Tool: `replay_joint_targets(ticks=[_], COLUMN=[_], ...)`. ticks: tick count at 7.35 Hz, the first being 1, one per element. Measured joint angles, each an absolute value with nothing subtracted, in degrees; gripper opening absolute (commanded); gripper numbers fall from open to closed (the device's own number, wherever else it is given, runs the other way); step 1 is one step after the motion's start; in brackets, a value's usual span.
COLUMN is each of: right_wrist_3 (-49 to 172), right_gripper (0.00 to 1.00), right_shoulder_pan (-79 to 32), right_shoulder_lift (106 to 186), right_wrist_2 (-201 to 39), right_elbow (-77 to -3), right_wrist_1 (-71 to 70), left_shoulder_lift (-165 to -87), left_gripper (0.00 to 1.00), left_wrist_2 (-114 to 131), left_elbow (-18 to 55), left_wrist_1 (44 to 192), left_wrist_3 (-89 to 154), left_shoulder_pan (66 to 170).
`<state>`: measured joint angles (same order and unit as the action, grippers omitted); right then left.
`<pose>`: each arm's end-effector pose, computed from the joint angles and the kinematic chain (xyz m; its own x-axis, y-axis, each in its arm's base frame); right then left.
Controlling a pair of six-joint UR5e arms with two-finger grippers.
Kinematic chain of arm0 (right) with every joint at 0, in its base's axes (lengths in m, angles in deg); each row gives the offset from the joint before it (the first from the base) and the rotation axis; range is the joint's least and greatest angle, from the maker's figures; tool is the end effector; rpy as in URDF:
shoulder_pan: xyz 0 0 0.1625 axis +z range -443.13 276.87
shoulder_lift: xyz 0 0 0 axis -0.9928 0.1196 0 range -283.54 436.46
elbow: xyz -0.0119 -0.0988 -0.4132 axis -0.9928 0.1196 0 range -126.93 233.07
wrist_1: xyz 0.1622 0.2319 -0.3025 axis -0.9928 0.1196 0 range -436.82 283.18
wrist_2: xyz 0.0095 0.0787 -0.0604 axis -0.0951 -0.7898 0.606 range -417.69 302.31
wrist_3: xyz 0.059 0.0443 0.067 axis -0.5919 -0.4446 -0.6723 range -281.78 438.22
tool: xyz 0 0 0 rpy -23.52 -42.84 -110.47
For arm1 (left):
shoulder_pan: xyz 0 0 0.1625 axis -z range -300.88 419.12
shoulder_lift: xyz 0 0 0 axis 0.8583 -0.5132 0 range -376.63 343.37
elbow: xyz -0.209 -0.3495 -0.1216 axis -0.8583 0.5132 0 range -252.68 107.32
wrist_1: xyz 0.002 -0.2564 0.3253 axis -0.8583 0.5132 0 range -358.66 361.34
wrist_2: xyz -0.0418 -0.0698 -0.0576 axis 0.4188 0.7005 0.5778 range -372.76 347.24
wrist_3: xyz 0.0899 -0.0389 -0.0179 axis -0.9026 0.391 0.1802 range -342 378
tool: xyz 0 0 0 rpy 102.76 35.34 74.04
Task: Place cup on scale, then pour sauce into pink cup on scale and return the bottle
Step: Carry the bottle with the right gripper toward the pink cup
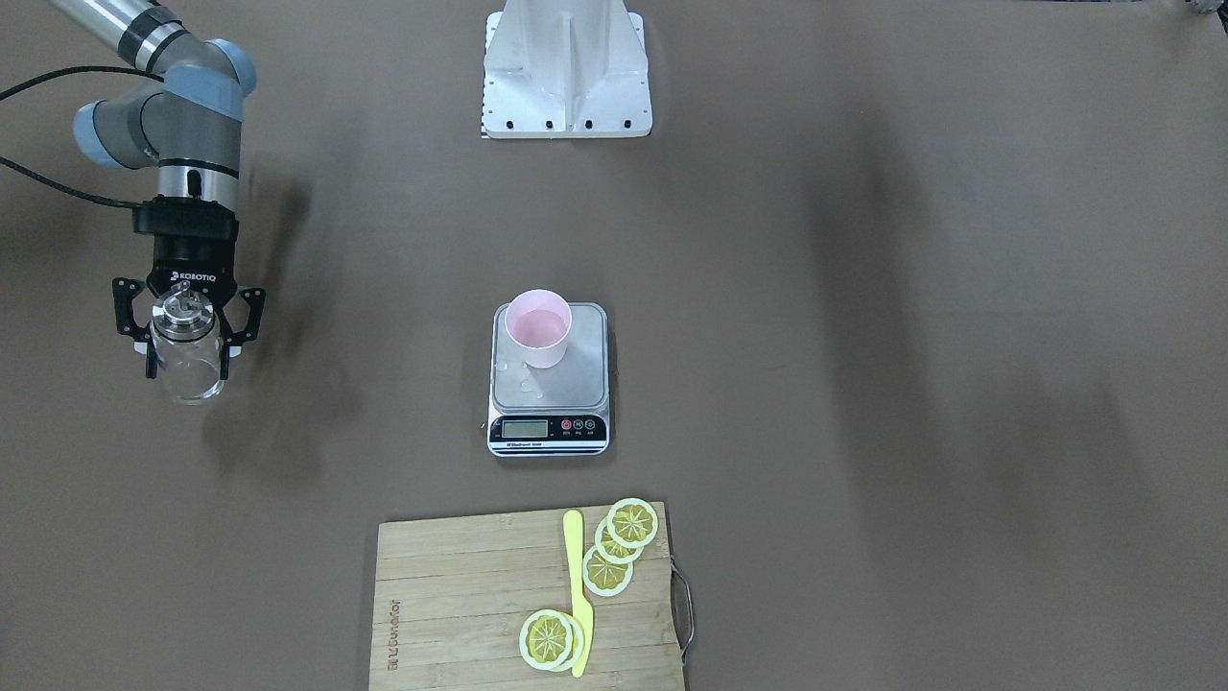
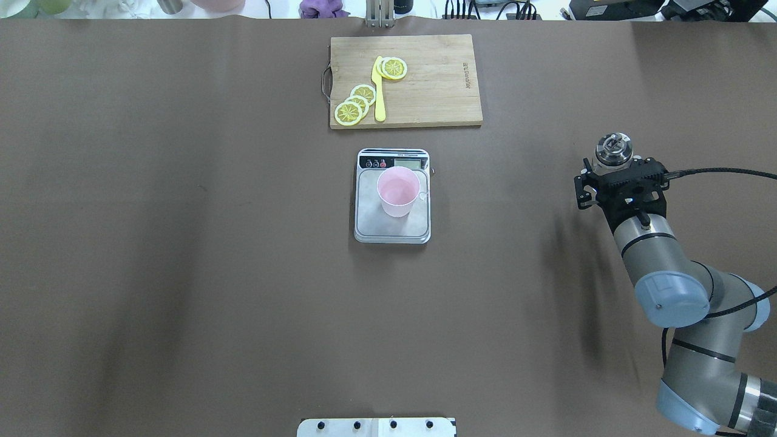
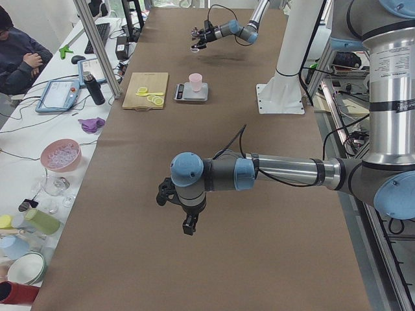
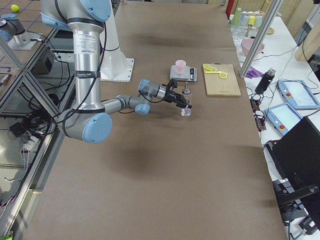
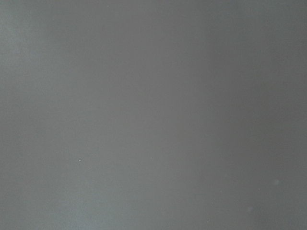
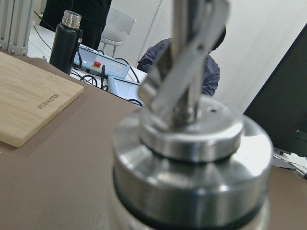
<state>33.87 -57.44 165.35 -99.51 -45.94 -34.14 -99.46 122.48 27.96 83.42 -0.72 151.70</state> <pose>-0.3642 -0.4056 0.4703 0.9505 -0.0718 0.3023 -0.2509 0.3966 0.8831 -0.0819 -0.4291 0.6381 0.6783 0.2375 -0.6953 -0.1826 0.9711 0.1537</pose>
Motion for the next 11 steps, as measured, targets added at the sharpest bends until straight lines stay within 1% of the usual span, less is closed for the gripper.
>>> replay_joint_targets(ticks=[2, 8, 11], right_wrist_3=[34.0, 33.7, 33.7], right_gripper=[0.00, 0.00, 0.00], right_shoulder_pan=[-57.9, -63.8, -65.9], right_shoulder_lift=[162.8, 146.2, 143.7], right_wrist_2=[-96.7, -87.3, -81.8], right_elbow=[-49.9, -50.5, -50.1], right_wrist_1=[-21.0, 16.2, 25.8], left_shoulder_lift=[-99.4, -98.3, -97.5], left_gripper=[0.98, 0.98, 0.98], left_wrist_2=[122.7, 122.7, 122.3], left_elbow=[27.8, 27.6, 27.1], left_wrist_1=[83.4, 83.3, 82.7], left_wrist_3=[-0.7, 0.0, 0.1], left_shoulder_pan=[151.7, 151.8, 153.6])
